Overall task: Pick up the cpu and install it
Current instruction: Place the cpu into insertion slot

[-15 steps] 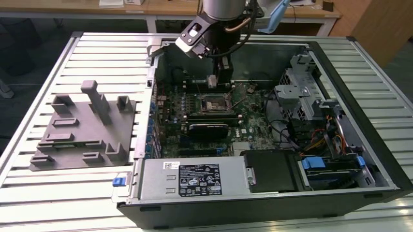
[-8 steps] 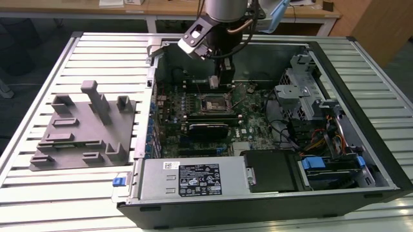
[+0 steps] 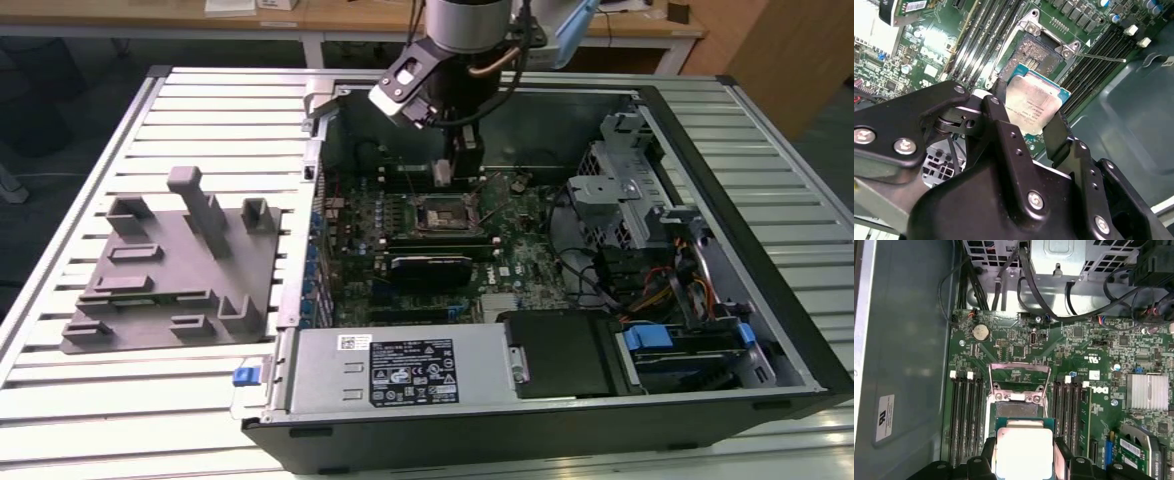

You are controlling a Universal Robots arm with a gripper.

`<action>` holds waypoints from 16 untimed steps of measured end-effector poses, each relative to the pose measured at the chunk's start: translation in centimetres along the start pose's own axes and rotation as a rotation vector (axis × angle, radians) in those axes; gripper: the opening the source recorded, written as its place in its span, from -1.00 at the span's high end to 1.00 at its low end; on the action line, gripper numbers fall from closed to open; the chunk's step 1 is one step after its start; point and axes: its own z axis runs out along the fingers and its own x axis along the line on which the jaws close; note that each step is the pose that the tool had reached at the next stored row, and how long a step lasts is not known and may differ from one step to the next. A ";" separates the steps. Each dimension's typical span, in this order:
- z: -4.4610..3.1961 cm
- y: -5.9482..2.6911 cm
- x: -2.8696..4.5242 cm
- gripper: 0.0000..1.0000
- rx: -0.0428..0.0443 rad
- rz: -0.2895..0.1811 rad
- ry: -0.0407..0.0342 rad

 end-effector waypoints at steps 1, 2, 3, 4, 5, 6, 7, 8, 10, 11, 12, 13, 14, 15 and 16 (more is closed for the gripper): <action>0.17 -0.01 0.00 -0.07 0.0000 0.000 -0.0001; 0.35 -0.02 0.00 -0.07 0.0000 0.000 -0.0001; 0.53 -0.03 -0.01 -0.07 0.0001 0.000 -0.0002; 0.71 -0.04 -0.01 -0.07 0.0001 0.000 -0.0002; 0.90 -0.05 -0.01 -0.07 0.0001 0.000 -0.0001; 1.07 -0.06 -0.01 -0.07 0.0000 0.000 0.0000; 1.27 -0.07 -0.02 -0.07 0.0000 -0.001 0.0001; 1.45 -0.08 -0.02 -0.07 0.0000 -0.002 0.0000; 1.81 -0.10 -0.03 -0.07 0.0001 -0.005 0.0002; 1.99 -0.11 -0.03 -0.07 0.0001 -0.005 0.0002; 2.16 -0.12 -0.04 -0.07 0.0001 -0.005 0.0002; 2.33 -0.13 -0.04 -0.07 0.0002 -0.005 0.0001; 2.50 -0.14 -0.04 -0.07 0.0002 -0.005 0.0001; 2.64 -0.14 -0.04 -0.07 0.0001 -0.005 0.0002; 2.75 -0.15 -0.04 -0.07 0.0001 -0.005 0.0003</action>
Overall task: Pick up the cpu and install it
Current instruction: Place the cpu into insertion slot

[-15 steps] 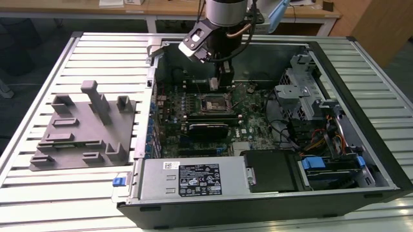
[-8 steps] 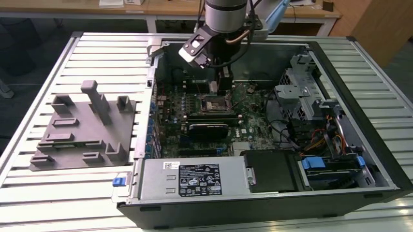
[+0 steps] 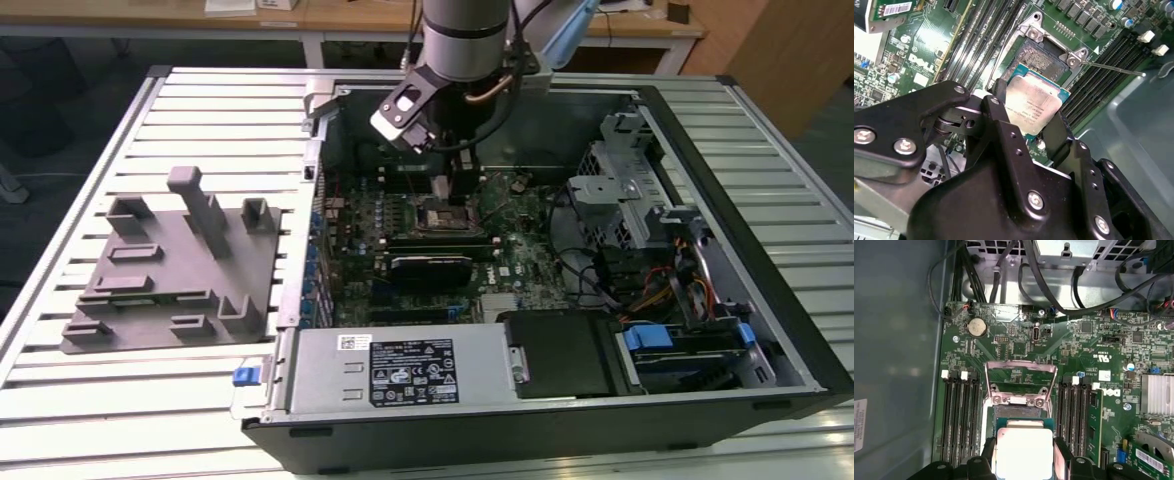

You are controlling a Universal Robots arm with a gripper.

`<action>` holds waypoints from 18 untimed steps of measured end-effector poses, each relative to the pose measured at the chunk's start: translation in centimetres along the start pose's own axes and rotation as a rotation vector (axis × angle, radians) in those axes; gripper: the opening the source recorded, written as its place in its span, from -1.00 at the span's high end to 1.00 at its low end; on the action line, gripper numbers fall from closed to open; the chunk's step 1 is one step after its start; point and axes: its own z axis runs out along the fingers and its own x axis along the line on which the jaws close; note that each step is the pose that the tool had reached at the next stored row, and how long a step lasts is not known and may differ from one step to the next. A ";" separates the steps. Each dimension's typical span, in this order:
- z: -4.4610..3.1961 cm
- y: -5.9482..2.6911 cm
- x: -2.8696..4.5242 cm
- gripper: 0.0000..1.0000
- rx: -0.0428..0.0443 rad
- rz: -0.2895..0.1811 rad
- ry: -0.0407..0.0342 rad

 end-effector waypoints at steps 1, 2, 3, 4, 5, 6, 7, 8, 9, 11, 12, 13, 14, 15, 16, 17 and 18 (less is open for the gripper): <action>0.08 0.00 0.00 -0.07 0.0000 0.000 0.0000; 0.12 -0.01 0.00 -0.07 0.0000 0.000 0.0000; 0.12 -0.01 -0.01 -0.07 0.0001 0.000 -0.0002; 0.12 -0.01 -0.01 -0.07 0.0002 0.000 -0.0003; 0.14 -0.01 0.00 -0.07 0.0001 0.000 -0.0001; 0.22 -0.01 0.00 -0.07 -0.0002 0.000 0.0002; 0.34 -0.02 0.00 -0.07 -0.0001 0.000 0.0002; 0.50 -0.03 0.00 -0.07 0.0000 0.000 0.0000; 0.68 -0.04 0.01 -0.07 0.0000 0.001 0.0000; 1.04 -0.05 0.01 -0.07 0.0000 0.002 -0.0001; 1.20 -0.06 0.01 -0.07 0.0000 0.002 -0.0002; 1.34 -0.07 0.01 -0.07 0.0000 0.004 -0.0003; 1.45 -0.08 0.01 -0.07 -0.0001 0.006 -0.0003; 1.54 -0.08 0.01 -0.07 -0.0001 0.007 -0.0005; 1.64 -0.09 0.01 -0.07 -0.0001 0.008 -0.0004; 1.74 -0.09 0.01 -0.07 -0.0001 0.008 -0.0004; 1.85 -0.10 0.00 -0.07 -0.0001 0.008 -0.0005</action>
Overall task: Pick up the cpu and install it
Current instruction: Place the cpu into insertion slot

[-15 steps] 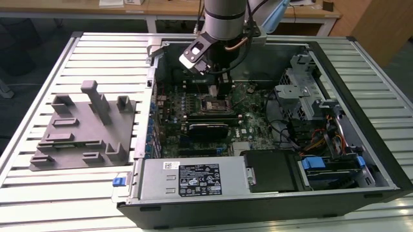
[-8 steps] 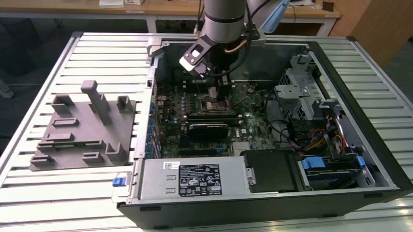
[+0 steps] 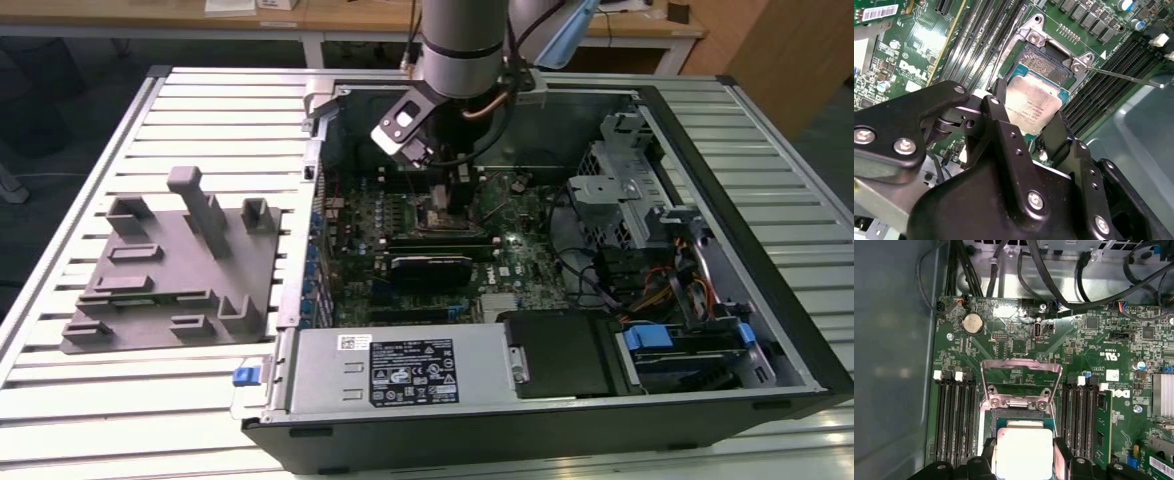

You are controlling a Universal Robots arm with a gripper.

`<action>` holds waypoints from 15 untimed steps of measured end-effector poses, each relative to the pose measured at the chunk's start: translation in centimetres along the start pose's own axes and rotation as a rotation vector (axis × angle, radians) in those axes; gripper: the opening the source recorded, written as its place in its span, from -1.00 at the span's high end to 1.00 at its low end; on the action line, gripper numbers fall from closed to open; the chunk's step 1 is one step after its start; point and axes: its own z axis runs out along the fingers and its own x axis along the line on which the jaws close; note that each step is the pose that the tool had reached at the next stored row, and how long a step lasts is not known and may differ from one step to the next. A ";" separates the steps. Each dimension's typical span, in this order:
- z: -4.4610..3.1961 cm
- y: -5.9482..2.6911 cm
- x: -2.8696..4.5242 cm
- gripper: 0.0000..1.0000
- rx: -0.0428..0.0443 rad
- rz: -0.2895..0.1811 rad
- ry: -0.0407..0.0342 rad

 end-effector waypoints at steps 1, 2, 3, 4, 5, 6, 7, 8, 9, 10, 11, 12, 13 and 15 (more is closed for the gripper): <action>0.14 0.00 0.00 -0.07 -0.0001 0.000 0.0001; 0.28 -0.01 0.00 -0.07 0.0000 0.000 0.0000; 0.44 -0.02 -0.01 -0.07 0.0000 0.000 0.0000; 0.60 -0.03 -0.01 -0.07 0.0000 0.000 -0.0001; 0.77 -0.05 -0.01 -0.07 0.0000 0.000 0.0000; 0.92 -0.06 -0.02 -0.07 0.0000 0.000 0.0000; 1.04 -0.08 -0.02 -0.07 0.0000 0.000 0.0000; 1.14 -0.09 -0.02 -0.07 0.0000 0.000 0.0000; 1.22 -0.10 -0.02 -0.07 -0.0001 0.000 0.0000; 1.30 -0.11 -0.02 -0.07 -0.0001 0.000 0.0000; 1.37 -0.13 -0.02 -0.07 0.0000 0.000 0.0000; 1.43 -0.14 -0.02 -0.07 -0.0001 0.000 0.0000; 1.49 -0.16 -0.01 -0.07 -0.0001 0.000 0.0000; 1.65 -0.18 -0.01 -0.07 0.0000 0.000 0.0000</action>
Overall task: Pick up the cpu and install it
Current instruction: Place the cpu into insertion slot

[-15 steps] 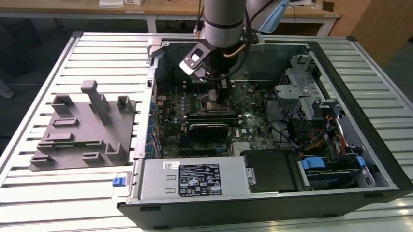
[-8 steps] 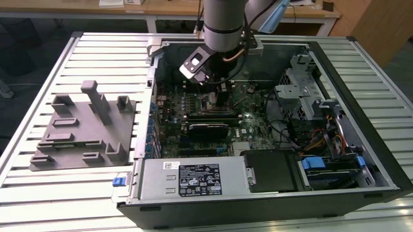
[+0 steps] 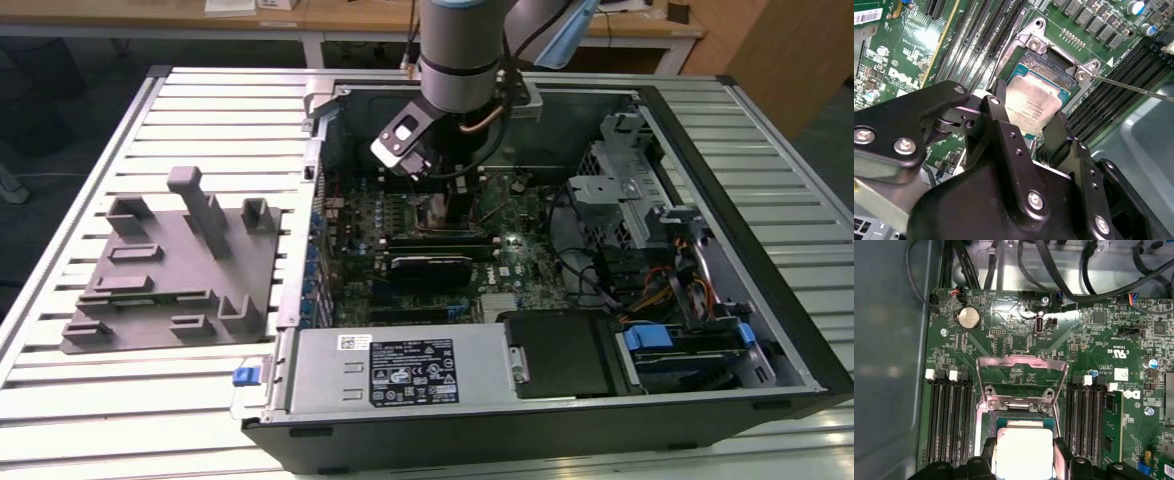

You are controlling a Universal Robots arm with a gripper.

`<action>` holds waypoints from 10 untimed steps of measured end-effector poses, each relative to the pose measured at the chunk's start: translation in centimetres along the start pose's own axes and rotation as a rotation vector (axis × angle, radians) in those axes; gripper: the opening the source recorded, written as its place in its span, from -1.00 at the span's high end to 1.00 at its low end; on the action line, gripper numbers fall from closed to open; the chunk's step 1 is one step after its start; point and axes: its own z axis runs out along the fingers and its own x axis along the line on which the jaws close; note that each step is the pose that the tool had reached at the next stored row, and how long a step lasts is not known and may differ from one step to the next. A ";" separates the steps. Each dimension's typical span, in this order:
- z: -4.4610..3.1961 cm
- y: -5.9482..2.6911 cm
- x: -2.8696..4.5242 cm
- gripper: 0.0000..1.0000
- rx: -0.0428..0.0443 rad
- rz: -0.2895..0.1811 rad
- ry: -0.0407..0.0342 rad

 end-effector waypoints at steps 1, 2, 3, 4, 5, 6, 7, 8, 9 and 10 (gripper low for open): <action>0.10 -0.01 0.02 -0.07 0.0000 0.000 0.0000; 0.22 -0.01 0.04 -0.07 0.0001 0.000 -0.0001; 0.34 -0.02 0.06 -0.07 0.0001 0.000 -0.0001; 0.45 -0.02 0.08 -0.07 0.0000 0.000 0.0000; 0.53 -0.03 0.10 -0.07 0.0000 0.000 0.0000; 0.62 -0.03 0.10 -0.07 0.0000 0.000 0.0000; 0.70 -0.04 0.10 -0.07 0.0000 0.000 0.0000; 0.78 -0.06 0.10 -0.07 0.0000 0.000 0.0001; 0.85 -0.13 0.10 -0.07 0.0000 0.000 0.0001; 0.91 -0.18 0.11 -0.07 0.0000 0.000 0.0000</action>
